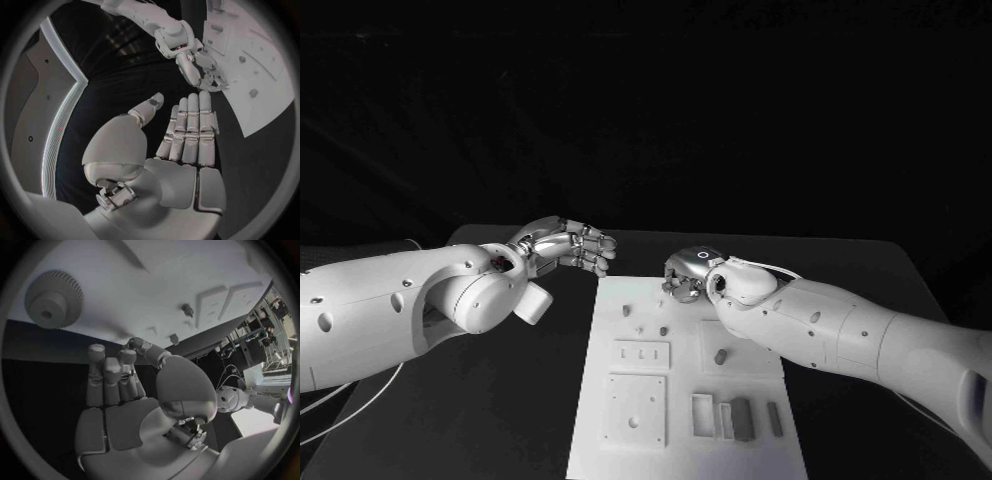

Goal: Assemble the parts on the task board

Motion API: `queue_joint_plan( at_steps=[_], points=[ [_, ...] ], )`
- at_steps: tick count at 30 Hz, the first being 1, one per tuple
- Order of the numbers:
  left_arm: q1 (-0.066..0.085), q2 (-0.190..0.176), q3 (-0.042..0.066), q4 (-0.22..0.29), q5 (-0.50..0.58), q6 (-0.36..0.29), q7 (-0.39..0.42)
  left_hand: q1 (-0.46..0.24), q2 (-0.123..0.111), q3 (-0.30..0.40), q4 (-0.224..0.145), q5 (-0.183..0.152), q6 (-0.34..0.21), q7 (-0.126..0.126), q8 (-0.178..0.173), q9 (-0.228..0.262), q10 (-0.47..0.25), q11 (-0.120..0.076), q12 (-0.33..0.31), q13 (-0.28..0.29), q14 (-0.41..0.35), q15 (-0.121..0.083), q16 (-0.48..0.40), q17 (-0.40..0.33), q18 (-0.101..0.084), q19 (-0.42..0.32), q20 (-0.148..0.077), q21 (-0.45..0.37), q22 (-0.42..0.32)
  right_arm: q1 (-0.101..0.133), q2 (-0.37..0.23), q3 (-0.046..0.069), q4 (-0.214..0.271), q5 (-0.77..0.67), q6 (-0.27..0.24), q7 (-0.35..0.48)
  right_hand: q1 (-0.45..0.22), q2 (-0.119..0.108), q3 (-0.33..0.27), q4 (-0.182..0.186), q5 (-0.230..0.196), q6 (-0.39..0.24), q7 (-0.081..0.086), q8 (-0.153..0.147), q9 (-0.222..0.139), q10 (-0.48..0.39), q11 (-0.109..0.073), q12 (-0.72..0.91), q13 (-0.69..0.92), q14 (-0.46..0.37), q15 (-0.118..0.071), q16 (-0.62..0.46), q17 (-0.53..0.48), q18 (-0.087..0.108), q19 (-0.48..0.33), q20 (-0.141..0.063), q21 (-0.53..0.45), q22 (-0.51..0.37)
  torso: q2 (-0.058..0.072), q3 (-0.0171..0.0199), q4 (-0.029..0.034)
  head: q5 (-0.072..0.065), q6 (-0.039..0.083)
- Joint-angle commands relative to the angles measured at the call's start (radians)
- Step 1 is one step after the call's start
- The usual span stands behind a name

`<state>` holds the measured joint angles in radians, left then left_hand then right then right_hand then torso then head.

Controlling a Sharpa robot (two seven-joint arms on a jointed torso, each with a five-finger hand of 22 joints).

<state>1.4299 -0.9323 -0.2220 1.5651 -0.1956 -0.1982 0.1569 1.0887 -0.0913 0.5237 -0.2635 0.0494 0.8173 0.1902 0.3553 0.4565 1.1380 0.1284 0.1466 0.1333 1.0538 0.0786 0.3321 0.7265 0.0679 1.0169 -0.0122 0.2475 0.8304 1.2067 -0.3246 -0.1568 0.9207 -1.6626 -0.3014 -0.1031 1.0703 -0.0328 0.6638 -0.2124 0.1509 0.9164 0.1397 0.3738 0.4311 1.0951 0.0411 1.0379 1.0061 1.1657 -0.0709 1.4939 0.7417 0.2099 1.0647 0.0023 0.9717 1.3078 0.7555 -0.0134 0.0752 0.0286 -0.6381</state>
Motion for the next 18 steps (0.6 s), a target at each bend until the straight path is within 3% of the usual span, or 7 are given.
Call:
queue_joint_plan(
  at_steps=[1,12,18],
  points=[
    [0.003,0.002,0.001,0.003,-0.002,-0.002,0.005,-0.001,-0.010,0.000,-0.008,0.000,-0.008,-0.002,-0.004,-0.001,-0.003,0.007,-0.005,-0.001,-0.003,0.004,-0.006,0.001,0.010,0.001,-0.005,-0.005,0.002,-0.001,0.006,0.000,0.003,-0.003,-0.013,0.007,-0.006,0.006,0.001,-0.001,0.002,0.053,-0.021,0.002,0.002,-0.112,-0.031,0.007,-0.002,-0.016,-0.023,0.006,0.000,0.052,0.000,-0.005,0.005,0.018,0.000,0.0004,0.0007,0.000,0.000],
    [0.003,0.002,0.001,0.001,-0.002,-0.002,0.002,-0.001,-0.010,0.000,-0.007,0.000,-0.009,-0.002,-0.004,-0.001,-0.003,0.007,-0.005,-0.001,-0.003,0.004,-0.007,0.002,0.010,0.001,-0.005,-0.005,0.002,-0.001,0.008,0.000,0.007,0.006,-0.025,0.008,-0.006,-0.002,0.003,-0.003,0.002,0.034,-0.015,-0.009,0.000,-0.116,-0.026,0.007,-0.012,-0.018,-0.020,0.006,0.000,0.052,-0.001,-0.006,0.006,0.018,-0.001,0.0003,0.0001,0.002,-0.001],
    [0.003,0.002,0.001,0.002,-0.002,-0.003,0.002,-0.001,-0.010,0.000,-0.007,0.000,-0.009,-0.002,-0.005,-0.002,-0.002,0.007,-0.005,-0.001,-0.003,0.004,-0.007,0.002,0.010,0.001,-0.005,-0.005,0.002,-0.001,0.011,0.000,0.004,0.010,-0.005,0.012,-0.005,-0.008,0.003,-0.005,0.002,0.029,-0.013,-0.013,0.000,-0.119,-0.024,0.007,-0.017,-0.020,-0.018,0.006,-0.001,0.052,-0.002,-0.006,0.006,0.017,0.000,0.0004,-0.0001,0.002,-0.001]
  ],
)
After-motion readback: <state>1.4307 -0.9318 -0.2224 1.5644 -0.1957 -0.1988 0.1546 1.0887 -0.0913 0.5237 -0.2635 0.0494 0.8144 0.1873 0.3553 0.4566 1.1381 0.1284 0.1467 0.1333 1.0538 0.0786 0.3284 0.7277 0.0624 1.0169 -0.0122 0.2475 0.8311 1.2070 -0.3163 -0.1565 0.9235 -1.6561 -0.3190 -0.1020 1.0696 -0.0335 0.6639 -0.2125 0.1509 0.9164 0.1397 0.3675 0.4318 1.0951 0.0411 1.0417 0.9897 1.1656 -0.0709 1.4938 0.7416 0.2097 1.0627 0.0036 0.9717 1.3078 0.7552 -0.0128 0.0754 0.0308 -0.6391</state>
